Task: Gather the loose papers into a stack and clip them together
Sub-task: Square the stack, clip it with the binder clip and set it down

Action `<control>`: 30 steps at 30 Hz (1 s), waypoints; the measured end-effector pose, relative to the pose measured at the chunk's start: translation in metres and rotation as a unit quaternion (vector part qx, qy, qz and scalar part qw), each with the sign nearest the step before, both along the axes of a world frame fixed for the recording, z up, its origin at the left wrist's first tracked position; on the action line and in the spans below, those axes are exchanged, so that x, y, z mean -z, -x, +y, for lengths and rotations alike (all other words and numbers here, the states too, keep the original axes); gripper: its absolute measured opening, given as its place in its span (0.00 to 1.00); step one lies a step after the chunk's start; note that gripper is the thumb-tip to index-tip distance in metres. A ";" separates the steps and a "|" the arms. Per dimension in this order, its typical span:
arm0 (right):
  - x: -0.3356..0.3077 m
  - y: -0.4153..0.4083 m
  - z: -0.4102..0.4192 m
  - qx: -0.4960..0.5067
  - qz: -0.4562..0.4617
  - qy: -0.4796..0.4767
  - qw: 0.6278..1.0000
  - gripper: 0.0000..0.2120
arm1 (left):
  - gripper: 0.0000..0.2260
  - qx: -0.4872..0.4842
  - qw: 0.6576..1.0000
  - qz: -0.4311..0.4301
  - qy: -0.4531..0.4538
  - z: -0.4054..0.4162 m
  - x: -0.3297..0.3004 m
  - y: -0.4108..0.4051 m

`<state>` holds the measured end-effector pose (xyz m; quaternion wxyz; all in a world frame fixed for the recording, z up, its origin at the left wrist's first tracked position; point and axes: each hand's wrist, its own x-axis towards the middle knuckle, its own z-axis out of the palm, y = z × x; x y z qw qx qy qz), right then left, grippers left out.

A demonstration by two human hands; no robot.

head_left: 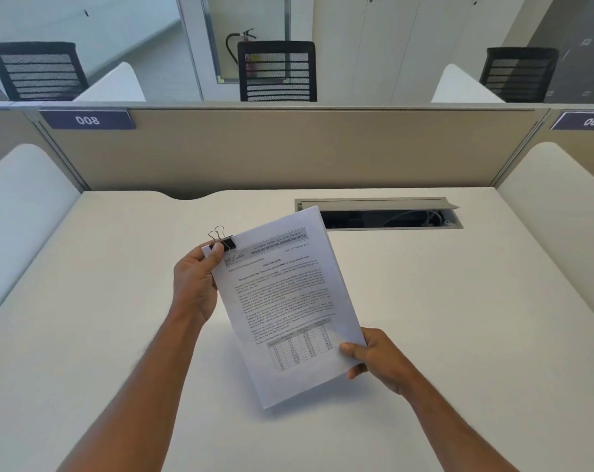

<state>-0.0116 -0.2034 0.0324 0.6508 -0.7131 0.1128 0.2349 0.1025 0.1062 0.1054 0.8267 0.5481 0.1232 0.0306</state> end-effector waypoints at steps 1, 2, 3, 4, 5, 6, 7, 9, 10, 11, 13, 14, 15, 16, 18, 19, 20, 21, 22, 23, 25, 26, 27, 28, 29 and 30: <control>0.000 0.000 0.000 0.003 0.000 -0.001 1.000 0.11 | 0.10 -0.003 1.000 0.000 0.001 0.000 0.000 0.000; 0.000 0.000 -0.001 0.005 -0.001 -0.002 1.000 0.10 | 0.10 -0.005 1.000 0.001 0.001 0.000 0.001 0.000; 0.000 0.000 -0.001 0.006 -0.001 -0.003 1.000 0.10 | 0.10 -0.007 1.000 0.003 0.003 -0.001 0.002 0.000; 0.000 0.001 -0.001 0.007 0.000 -0.003 1.000 0.10 | 0.08 -0.007 1.000 0.004 0.004 -0.001 0.002 0.000; 0.001 0.001 -0.001 0.008 0.001 -0.003 1.000 0.10 | 0.07 -0.006 1.000 0.005 0.004 -0.001 0.003 0.000; 0.001 0.001 -0.001 0.009 0.003 -0.003 1.000 0.10 | 0.08 -0.006 1.000 0.006 0.004 -0.001 0.003 0.000; 0.001 0.001 -0.001 0.010 0.003 -0.004 1.000 0.10 | 0.09 -0.007 1.000 0.006 0.007 -0.002 0.004 0.000; 0.000 0.001 0.000 0.008 0.002 -0.008 1.000 0.10 | 0.12 -0.015 1.000 0.009 0.015 -0.001 0.005 -0.001; 0.001 0.001 0.000 0.007 0.002 -0.012 1.000 0.10 | 0.13 -0.019 1.000 0.010 0.017 -0.001 0.006 -0.001; 0.001 0.000 0.001 0.007 0.002 -0.015 1.000 0.10 | 0.13 -0.021 1.000 0.011 0.018 0.000 0.006 -0.002; 0.002 -0.001 0.003 0.013 0.004 -0.021 1.000 0.11 | 0.13 -0.019 1.000 0.015 0.011 0.001 0.008 -0.003; 0.003 -0.001 0.005 0.017 0.008 -0.025 0.999 0.11 | 0.13 -0.013 1.000 0.021 0.000 0.001 0.009 -0.003; 0.004 -0.002 0.008 0.023 0.011 -0.032 0.999 0.11 | 0.11 0.000 0.999 0.030 -0.013 0.000 0.011 -0.001; 0.005 -0.003 0.011 0.029 0.015 -0.041 0.999 0.11 | 0.10 0.017 0.998 0.043 -0.031 -0.001 0.014 0.001; 0.005 -0.007 0.021 0.042 0.021 -0.063 0.997 0.12 | 0.10 0.056 0.993 0.067 -0.077 -0.005 0.028 0.012; 0.005 -0.010 0.026 0.050 0.022 -0.073 0.996 0.12 | 0.11 0.072 0.989 0.076 -0.105 -0.008 0.036 0.020; 0.004 -0.014 0.031 0.059 0.023 -0.080 0.995 0.12 | 0.11 0.083 0.984 0.080 -0.138 -0.012 0.046 0.029; 0.003 -0.018 0.036 0.070 0.025 -0.085 0.994 0.12 | 0.12 0.086 0.978 0.084 -0.168 -0.016 0.055 0.039; 0.002 -0.023 0.041 0.081 0.029 -0.090 0.992 0.12 | 0.13 0.081 0.973 0.093 -0.195 -0.018 0.065 0.049; 0.002 -0.029 0.046 0.093 0.036 -0.097 0.990 0.11 | 0.15 0.075 0.969 0.107 -0.210 -0.020 0.072 0.057; 0.001 -0.041 0.053 0.109 0.057 -0.102 0.987 0.11 | 0.22 0.076 0.964 0.126 -0.222 -0.018 0.086 0.067; 0.002 -0.047 0.056 0.113 0.069 -0.099 0.986 0.12 | 0.25 0.081 0.962 0.133 -0.226 -0.016 0.089 0.069; 0.003 -0.054 0.060 0.113 0.080 -0.094 0.986 0.12 | 0.26 0.082 0.960 0.137 -0.229 -0.013 0.090 0.067; 0.005 -0.059 0.062 0.113 0.089 -0.092 0.985 0.12 | 0.26 0.082 0.959 0.140 -0.234 -0.012 0.089 0.064; 0.006 -0.065 0.065 0.114 0.096 -0.093 0.984 0.12 | 0.25 0.078 0.957 0.140 -0.242 -0.011 0.088 0.060; 0.007 -0.072 0.068 0.114 0.102 -0.096 0.984 0.12 | 0.24 0.071 0.954 0.144 -0.254 -0.008 0.085 0.054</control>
